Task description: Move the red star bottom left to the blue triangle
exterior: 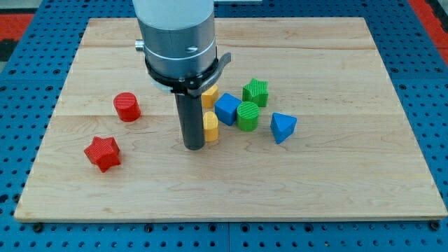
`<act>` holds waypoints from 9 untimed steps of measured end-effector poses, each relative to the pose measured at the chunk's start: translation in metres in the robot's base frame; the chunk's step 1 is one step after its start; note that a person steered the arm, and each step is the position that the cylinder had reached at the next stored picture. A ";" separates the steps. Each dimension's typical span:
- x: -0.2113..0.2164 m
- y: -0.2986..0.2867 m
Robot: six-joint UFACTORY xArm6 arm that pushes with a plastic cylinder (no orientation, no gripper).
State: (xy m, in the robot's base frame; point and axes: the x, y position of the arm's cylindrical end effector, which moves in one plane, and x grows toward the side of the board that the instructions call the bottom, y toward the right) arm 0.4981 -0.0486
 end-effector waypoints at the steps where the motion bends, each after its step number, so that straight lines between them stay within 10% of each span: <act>1: -0.003 0.015; 3: 0.003 0.043; 5: 0.080 -0.074; 9: 0.051 -0.223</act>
State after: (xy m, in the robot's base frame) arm 0.5492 -0.2714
